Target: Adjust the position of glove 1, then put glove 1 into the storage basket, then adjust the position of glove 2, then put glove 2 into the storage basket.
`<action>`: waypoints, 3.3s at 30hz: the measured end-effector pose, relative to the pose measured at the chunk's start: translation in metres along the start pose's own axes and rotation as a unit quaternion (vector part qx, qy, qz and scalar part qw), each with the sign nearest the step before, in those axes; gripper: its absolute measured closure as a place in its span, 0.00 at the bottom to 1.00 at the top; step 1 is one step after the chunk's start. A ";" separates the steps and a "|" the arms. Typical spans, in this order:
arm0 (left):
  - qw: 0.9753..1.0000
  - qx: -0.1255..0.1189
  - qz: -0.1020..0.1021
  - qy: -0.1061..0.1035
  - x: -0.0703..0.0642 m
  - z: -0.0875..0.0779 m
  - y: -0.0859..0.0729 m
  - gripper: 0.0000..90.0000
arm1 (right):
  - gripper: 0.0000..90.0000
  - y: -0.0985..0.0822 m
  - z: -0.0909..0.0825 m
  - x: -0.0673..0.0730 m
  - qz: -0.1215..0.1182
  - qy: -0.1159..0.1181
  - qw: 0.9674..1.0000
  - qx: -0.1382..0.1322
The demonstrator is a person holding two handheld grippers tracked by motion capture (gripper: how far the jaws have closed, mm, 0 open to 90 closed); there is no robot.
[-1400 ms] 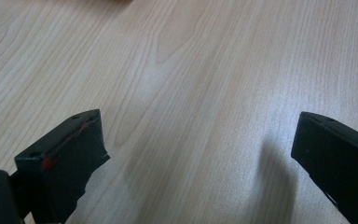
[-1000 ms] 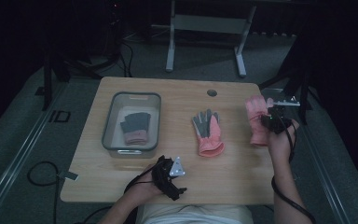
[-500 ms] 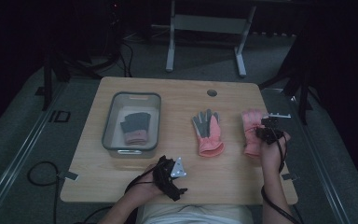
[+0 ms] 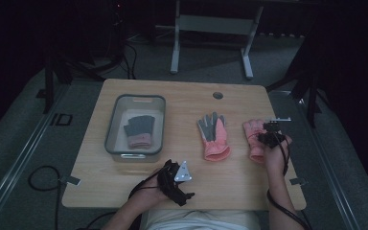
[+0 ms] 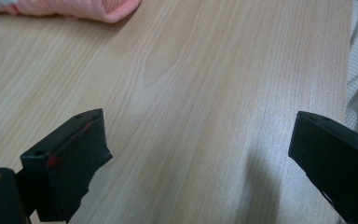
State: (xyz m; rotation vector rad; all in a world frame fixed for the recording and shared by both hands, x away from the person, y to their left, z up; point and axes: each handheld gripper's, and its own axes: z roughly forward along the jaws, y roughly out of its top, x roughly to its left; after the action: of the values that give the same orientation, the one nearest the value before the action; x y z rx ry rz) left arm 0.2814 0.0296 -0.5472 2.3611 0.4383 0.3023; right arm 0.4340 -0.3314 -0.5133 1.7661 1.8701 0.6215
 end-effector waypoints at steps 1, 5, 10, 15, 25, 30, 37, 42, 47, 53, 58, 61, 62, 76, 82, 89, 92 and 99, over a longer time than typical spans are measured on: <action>1.000 0.004 -0.002 0.002 0.001 0.000 0.000 0.04 | 0.87 0.001 -0.003 -0.001 -0.001 0.003 1.000 -0.003; 1.000 0.025 -0.009 0.003 0.001 0.001 0.001 0.04 | 0.80 0.004 -0.015 -0.006 -0.014 0.025 1.000 -0.006; 0.999 0.034 -0.012 0.000 0.001 0.001 0.002 0.04 | 0.78 0.003 -0.029 -0.015 -0.022 0.034 0.999 -0.019; 0.999 0.036 -0.010 -0.002 0.000 0.002 0.003 0.04 | 0.76 0.002 -0.041 -0.022 -0.028 0.050 0.998 -0.033; 1.000 0.028 -0.008 0.004 0.000 0.000 0.003 0.04 | 0.75 0.002 -0.049 -0.028 -0.056 0.058 0.996 -0.037; 1.000 0.028 -0.008 0.007 0.000 0.000 0.003 0.04 | 0.72 0.005 -0.046 -0.030 -0.090 0.090 0.991 -0.044; 0.999 0.034 0.001 0.007 -0.001 0.000 0.004 0.04 | 0.71 0.007 -0.038 -0.029 -0.107 0.091 0.989 -0.040; 0.999 0.037 -0.001 0.007 -0.001 0.000 0.004 0.04 | 0.70 0.003 -0.028 -0.028 -0.111 0.091 0.989 -0.027; 0.999 0.038 -0.002 0.010 0.000 0.001 0.003 0.04 | 0.69 -0.002 -0.016 -0.024 -0.114 0.084 0.990 -0.010; 0.999 0.039 -0.004 0.009 0.000 0.001 0.002 0.04 | 0.70 -0.007 0.002 -0.020 -0.113 0.064 0.992 0.006; 0.999 0.043 -0.002 0.010 0.000 0.002 0.002 0.04 | 0.85 -0.008 0.007 -0.015 -0.109 0.051 0.993 0.007; 0.999 0.042 -0.002 0.011 0.000 0.001 0.002 0.04 | 0.94 -0.008 0.005 -0.010 -0.106 0.039 0.994 0.007; 0.999 0.041 -0.003 0.011 0.000 0.001 0.002 0.04 | 0.95 -0.007 0.003 -0.010 -0.102 0.038 0.994 0.006; 0.999 0.038 0.001 0.016 0.000 0.000 0.003 0.04 | 0.97 0.025 -0.048 -0.008 -0.075 0.037 0.996 -0.036; 0.999 0.040 -0.003 0.013 0.000 0.000 0.002 0.04 | 0.97 0.043 -0.066 0.006 -0.095 0.045 0.993 -0.048; 0.999 0.045 0.003 0.010 -0.002 0.001 0.003 0.04 | 0.97 0.058 -0.084 0.024 -0.105 0.050 0.991 -0.067; 0.999 0.044 0.003 0.011 -0.002 0.000 0.003 0.04 | 0.97 0.063 -0.090 0.032 -0.109 0.053 0.990 -0.073; 0.999 0.041 0.002 0.014 -0.001 0.000 0.002 0.04 | 0.97 0.069 -0.100 0.055 -0.121 0.065 0.987 -0.078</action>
State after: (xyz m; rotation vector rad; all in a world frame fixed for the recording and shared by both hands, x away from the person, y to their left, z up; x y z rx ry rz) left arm 0.2813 0.0278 -0.5457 2.4409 0.4685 0.3238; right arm 0.4223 -0.2717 -0.3950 1.4015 2.0237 0.7820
